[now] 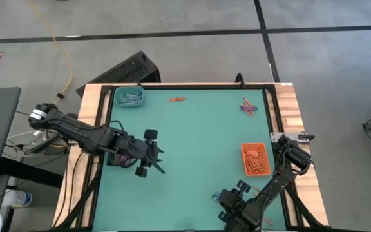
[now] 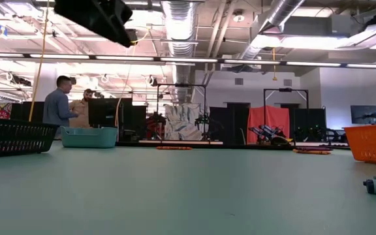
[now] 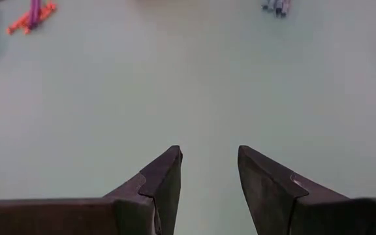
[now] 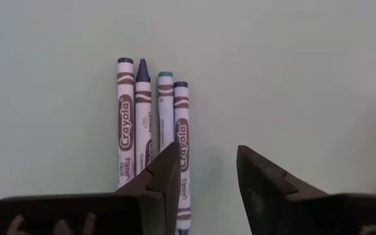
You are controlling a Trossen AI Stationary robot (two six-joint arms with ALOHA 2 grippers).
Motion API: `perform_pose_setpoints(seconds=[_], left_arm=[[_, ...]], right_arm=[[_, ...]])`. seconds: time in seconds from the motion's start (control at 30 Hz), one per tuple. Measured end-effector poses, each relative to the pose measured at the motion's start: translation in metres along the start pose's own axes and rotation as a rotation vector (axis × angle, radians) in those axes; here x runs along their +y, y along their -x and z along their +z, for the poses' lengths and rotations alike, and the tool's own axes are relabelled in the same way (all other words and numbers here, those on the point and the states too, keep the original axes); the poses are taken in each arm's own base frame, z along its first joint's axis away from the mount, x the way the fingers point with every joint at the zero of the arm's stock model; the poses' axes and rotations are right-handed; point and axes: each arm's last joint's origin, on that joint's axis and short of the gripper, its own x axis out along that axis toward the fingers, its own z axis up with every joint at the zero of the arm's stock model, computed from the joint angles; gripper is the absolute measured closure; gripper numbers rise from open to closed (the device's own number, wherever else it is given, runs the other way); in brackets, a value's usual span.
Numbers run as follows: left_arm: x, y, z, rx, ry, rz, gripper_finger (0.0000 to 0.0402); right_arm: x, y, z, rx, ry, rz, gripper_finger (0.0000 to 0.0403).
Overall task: Sort crayons
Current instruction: Put the blue crayon into the green bin
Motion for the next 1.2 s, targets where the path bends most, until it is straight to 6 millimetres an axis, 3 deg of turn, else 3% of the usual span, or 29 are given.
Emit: perform_pose_setpoints(seconds=[0.53, 0.7, 0.97, 1.2], left_arm=[[-0.004, 0.0, 0.003, -0.024, 0.005, -0.01, 0.026], [-0.003, 0.0, 0.004, -0.036, 0.0, -0.008, 0.026], [-0.003, 0.0, 0.007, -0.073, 0.007, -0.017, 0.026], [-0.005, 0.0, 0.007, -0.074, 0.009, -0.021, 0.026]], right_arm=[[-0.003, -0.02, -0.01, 0.029, -0.023, 0.032, 0.0265], [-0.003, -0.02, -0.01, 0.032, -0.018, 0.034, 0.0299], [-0.003, -0.021, -0.011, 0.043, 0.003, 0.029, 0.039], [-0.004, -0.02, -0.01, 0.051, 0.015, 0.032, 0.0399]])
